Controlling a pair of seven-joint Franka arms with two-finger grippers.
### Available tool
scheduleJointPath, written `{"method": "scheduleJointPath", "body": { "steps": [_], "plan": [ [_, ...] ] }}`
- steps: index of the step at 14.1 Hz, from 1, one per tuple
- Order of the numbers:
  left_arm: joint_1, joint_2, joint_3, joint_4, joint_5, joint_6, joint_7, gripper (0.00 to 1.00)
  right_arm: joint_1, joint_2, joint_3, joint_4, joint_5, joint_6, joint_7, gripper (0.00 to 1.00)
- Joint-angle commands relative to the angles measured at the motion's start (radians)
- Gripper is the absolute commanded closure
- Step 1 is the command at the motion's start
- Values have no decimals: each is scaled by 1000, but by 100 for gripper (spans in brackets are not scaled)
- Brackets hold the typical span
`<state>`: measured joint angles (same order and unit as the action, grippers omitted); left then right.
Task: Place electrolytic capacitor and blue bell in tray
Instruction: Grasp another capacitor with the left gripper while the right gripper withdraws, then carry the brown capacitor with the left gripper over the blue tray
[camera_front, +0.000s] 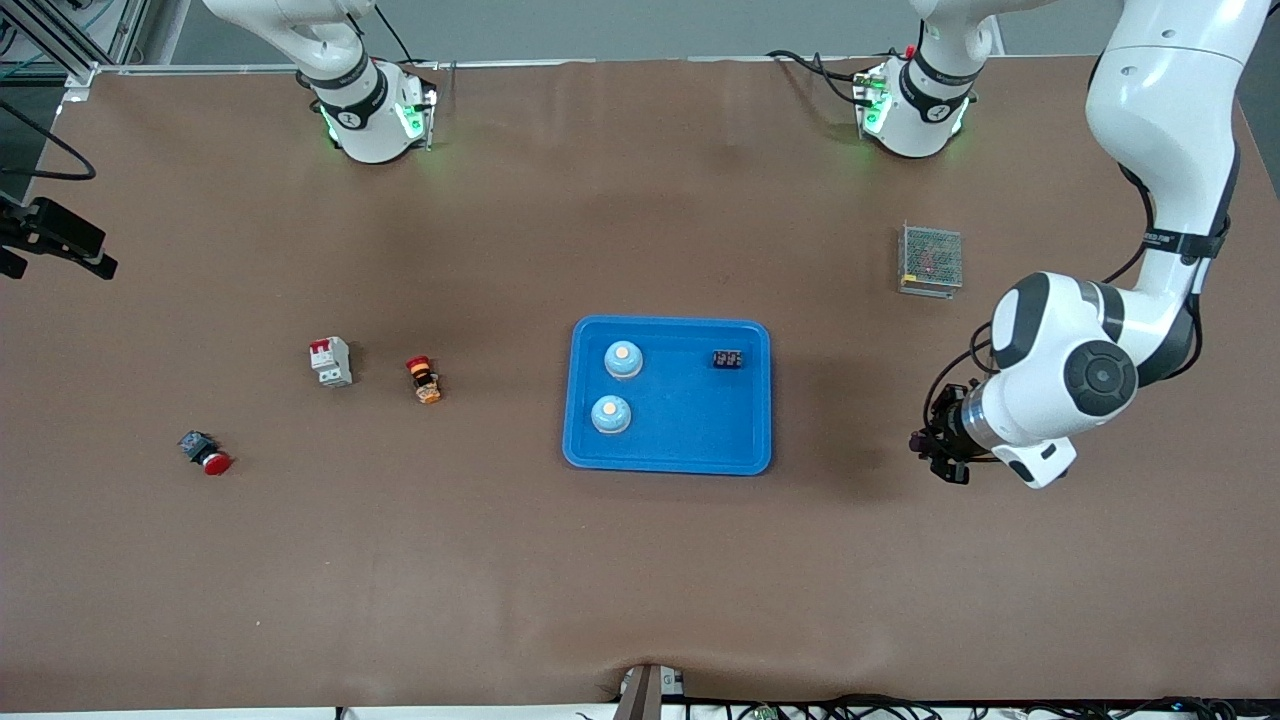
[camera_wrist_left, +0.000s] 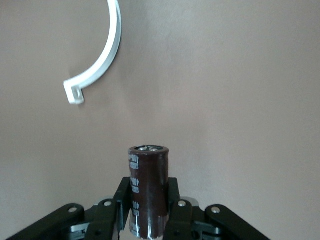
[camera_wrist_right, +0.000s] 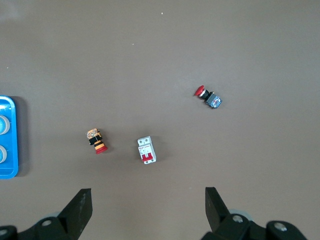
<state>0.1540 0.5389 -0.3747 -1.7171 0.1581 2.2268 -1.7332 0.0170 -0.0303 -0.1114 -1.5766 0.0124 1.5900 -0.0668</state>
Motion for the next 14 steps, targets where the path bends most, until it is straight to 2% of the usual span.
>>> {"method": "scheduleJointPath", "body": {
  "steps": [1, 8, 10, 14],
  "plan": [
    [4, -109, -21, -143, -6, 106, -112, 100, -20, 6, 12, 20, -11, -16, -5, 0],
    [-8, -162, -96, -295, -2, 217, -267, 100, -22, 10, 13, 21, 0, -8, -4, 0],
    [-54, -155, -96, -343, 73, 292, -354, 100, -23, 10, 13, 20, 0, -7, -5, 0],
    [-138, -111, -98, -334, 328, 303, -586, 100, -28, 9, 13, 21, 0, -8, -5, 0]
  ]
}}
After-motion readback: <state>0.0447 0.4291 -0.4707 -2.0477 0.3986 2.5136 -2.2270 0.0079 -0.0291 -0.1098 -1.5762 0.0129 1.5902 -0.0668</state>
